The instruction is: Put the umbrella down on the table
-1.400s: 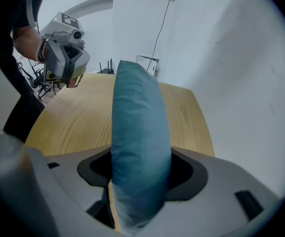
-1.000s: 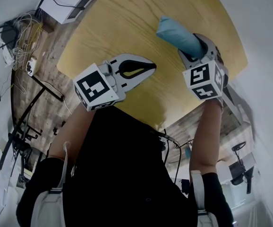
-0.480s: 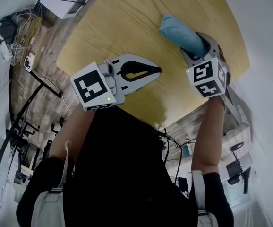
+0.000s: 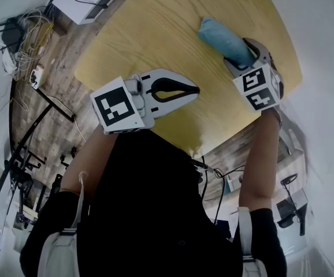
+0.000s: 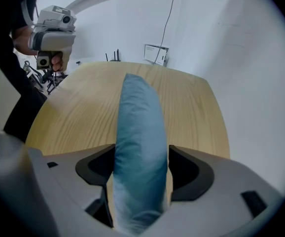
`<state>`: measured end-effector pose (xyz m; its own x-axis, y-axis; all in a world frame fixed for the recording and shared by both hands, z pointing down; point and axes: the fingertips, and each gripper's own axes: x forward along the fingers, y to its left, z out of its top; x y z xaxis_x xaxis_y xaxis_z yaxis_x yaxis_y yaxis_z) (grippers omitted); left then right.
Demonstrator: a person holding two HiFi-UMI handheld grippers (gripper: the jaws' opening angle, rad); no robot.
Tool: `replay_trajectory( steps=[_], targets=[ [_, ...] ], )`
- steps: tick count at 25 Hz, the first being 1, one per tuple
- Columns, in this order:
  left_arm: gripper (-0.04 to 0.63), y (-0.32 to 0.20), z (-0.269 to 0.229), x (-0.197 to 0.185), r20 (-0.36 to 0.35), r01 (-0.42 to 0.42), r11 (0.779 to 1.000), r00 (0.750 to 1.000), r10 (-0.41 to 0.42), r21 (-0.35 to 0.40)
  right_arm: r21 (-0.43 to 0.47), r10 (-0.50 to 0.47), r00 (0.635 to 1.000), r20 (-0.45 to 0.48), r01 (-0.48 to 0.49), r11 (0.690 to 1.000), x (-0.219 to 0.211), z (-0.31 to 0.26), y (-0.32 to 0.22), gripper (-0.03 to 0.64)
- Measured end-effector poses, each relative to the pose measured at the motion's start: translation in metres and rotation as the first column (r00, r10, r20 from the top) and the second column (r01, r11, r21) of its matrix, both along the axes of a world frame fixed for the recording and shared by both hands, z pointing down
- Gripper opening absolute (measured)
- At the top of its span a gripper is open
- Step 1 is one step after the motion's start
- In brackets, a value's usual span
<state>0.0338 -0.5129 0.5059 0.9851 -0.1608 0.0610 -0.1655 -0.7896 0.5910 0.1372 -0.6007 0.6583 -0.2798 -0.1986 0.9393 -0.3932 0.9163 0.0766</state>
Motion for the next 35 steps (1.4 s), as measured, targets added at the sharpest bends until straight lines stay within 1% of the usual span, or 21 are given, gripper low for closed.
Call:
replay_trajectory(
  steps=[2, 4, 7, 9, 11, 13, 14, 15, 16, 17, 18, 19, 20, 23, 26, 27, 28, 31, 33, 35],
  targets=[
    [0.012, 0.001, -0.007, -0.007, -0.009, 0.009, 1.0, 1.0, -0.009, 0.012, 0.008, 0.017, 1.0, 0.012, -0.018, 1.0, -0.003, -0.012, 0.001, 0.311],
    [0.012, 0.003, -0.017, -0.015, -0.016, 0.02, 1.0, 1.0, -0.019, 0.01, 0.022, 0.043, 0.999, 0.022, -0.044, 0.999, -0.007, -0.03, 0.007, 0.311],
    [0.012, 0.01, -0.036, -0.024, -0.015, 0.013, 0.999, 1.0, -0.013, 0.033, 0.053, 0.078, 0.995, 0.054, -0.081, 0.995, -0.012, -0.068, 0.022, 0.311],
    [0.012, 0.011, -0.048, -0.028, -0.019, 0.018, 0.999, 1.0, -0.018, 0.04, 0.067, 0.121, 0.986, 0.119, -0.129, 0.989, -0.016, -0.096, 0.031, 0.31],
    [0.012, 0.008, -0.057, -0.028, -0.029, 0.004, 0.998, 1.0, -0.002, 0.068, 0.093, 0.175, 0.96, 0.219, -0.199, 0.976, -0.018, -0.126, 0.035, 0.31],
    [0.012, 0.001, -0.069, -0.026, -0.033, -0.036, 0.992, 0.999, 0.04, 0.118, 0.146, 0.216, 0.916, 0.338, -0.277, 0.95, -0.021, -0.163, 0.035, 0.308],
    [0.012, 0.0, -0.077, -0.026, -0.036, -0.057, 0.988, 0.997, 0.063, 0.141, 0.178, 0.224, 0.891, 0.396, -0.314, 0.933, -0.025, -0.184, 0.037, 0.294],
    [0.012, 0.0, -0.086, -0.025, -0.041, -0.075, 0.984, 0.996, 0.083, 0.16, 0.216, 0.225, 0.867, 0.445, -0.347, 0.913, -0.027, -0.205, 0.041, 0.238],
    [0.012, 0.002, -0.097, -0.024, -0.048, -0.089, 0.981, 0.994, 0.099, 0.175, 0.256, 0.218, 0.845, 0.488, -0.377, 0.89, -0.027, -0.225, 0.046, 0.146],
    [0.012, 0.005, -0.108, -0.022, -0.055, -0.099, 0.977, 0.992, 0.111, 0.188, 0.292, 0.206, 0.826, 0.524, -0.402, 0.868, -0.027, -0.245, 0.052, 0.097],
    [0.012, 0.007, -0.119, -0.018, -0.061, -0.104, 0.974, 0.991, 0.118, 0.201, 0.32, 0.19, 0.807, 0.559, -0.421, 0.849, -0.025, -0.263, 0.06, 0.077],
    [0.012, 0.011, -0.13, -0.014, -0.066, -0.104, 0.971, 0.99, 0.121, 0.217, 0.337, 0.174, 0.785, 0.595, -0.441, 0.832, -0.022, -0.28, 0.068, 0.039],
    [0.012, 0.014, -0.14, -0.009, -0.069, -0.102, 0.967, 0.99, 0.121, 0.233, 0.344, 0.161, 0.755, 0.635, -0.463, 0.817, -0.019, -0.296, 0.078, 0.028],
    [0.012, 0.033, -0.167, 0.002, -0.066, -0.089, 0.954, 0.991, 0.113, 0.286, 0.312, 0.141, 0.635, 0.759, -0.546, 0.778, -0.003, -0.328, 0.116, 0.02],
    [0.012, 0.063, -0.186, 0.005, -0.036, -0.079, 0.939, 0.995, 0.096, 0.336, 0.235, 0.148, 0.493, 0.857, -0.63, 0.74, 0.018, -0.338, 0.162, 0.018],
    [0.012, 0.075, -0.191, 0.005, -0.024, -0.073, 0.933, 0.996, 0.087, 0.351, 0.213, 0.137, 0.45, 0.883, -0.642, 0.737, 0.022, -0.34, 0.178, 0.018],
    [0.012, 0.089, -0.197, 0.004, -0.016, -0.063, 0.93, 0.997, 0.074, 0.362, 0.203, 0.118, 0.42, 0.9, -0.643, 0.739, 0.025, -0.342, 0.196, 0.018],
    [0.012, 0.141, -0.203, 0.0, -0.005, -0.023, 0.933, 1.0, 0.027, 0.358, 0.196, 0.064, 0.366, 0.928, -0.629, 0.753, 0.031, -0.341, 0.253, 0.018],
    [0.012, 0.179, -0.194, 0.004, 0.029, -0.01, 0.937, 1.0, -0.001, 0.348, 0.177, 0.055, 0.33, 0.942, -0.631, 0.755, 0.04, -0.337, 0.287, 0.018],
    [0.012, 0.219, -0.187, 0.013, 0.061, -0.012, 0.939, 0.998, -0.009, 0.342, 0.161, 0.055, 0.309, 0.95, -0.631, 0.759, 0.049, -0.33, 0.321, 0.018]
  ],
)
